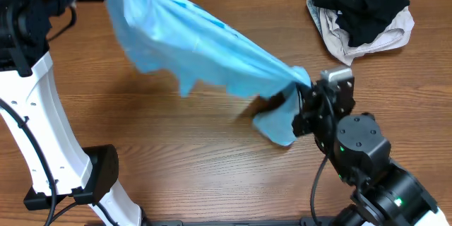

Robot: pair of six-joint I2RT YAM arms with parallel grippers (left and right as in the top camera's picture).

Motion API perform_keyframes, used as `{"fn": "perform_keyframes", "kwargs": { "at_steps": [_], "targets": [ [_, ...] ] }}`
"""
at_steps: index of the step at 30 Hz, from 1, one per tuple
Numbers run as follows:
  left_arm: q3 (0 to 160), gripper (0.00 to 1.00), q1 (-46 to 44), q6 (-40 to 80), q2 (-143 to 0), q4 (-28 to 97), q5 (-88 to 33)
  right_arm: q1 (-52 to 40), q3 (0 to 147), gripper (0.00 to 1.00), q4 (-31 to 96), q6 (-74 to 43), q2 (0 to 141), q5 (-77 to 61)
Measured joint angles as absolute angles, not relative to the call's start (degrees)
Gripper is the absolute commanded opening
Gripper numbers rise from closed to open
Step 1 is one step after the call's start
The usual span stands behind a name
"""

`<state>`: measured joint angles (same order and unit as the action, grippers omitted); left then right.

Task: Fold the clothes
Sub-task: 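Stretch the T-shirt between grippers and lay it on the table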

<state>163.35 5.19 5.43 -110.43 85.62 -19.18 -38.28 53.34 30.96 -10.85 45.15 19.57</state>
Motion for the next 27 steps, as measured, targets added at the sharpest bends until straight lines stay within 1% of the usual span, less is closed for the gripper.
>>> {"fn": "perform_keyframes", "kwargs": {
  "at_steps": [4, 7, 11, 14, 19, 23, 27],
  "targets": [
    [163.35, 0.04, 5.19, 5.43, -110.43, 92.92, -17.08, -38.28, 53.36, 0.04, 38.06, -14.41, 45.01, 16.6],
    [163.33, 0.04, 5.19, 5.41, -110.43, 96.88, -15.77, -38.28, 53.36, 0.04, 40.58, -15.9, 45.17, 13.8],
    [163.11, 0.04, 5.19, 5.15, -110.43, 97.06, -14.66, -38.28, 53.49, 0.04, 43.11, -16.88, 45.17, 10.85],
    [163.06, 0.04, 5.17, 4.67, -110.43, 97.06, -14.48, -38.28, 55.4, 0.04, 49.39, -17.26, 45.23, 9.52],
    [163.04, 0.04, 4.99, 4.32, -110.43, 97.03, -14.06, -38.28, 66.43, 0.04, 59.48, -17.47, 45.32, 9.02],
    [163.04, 0.04, 4.97, 4.32, -110.43, 97.06, -14.11, -38.28, 76.14, 0.04, 63.9, -17.54, 45.15, 8.99],
    [163.04, 0.04, 4.84, 4.32, -110.08, 97.03, -15.0, -38.28, 82.17, 0.04, 67.88, -17.56, 45.15, 8.8]
  ]
}}
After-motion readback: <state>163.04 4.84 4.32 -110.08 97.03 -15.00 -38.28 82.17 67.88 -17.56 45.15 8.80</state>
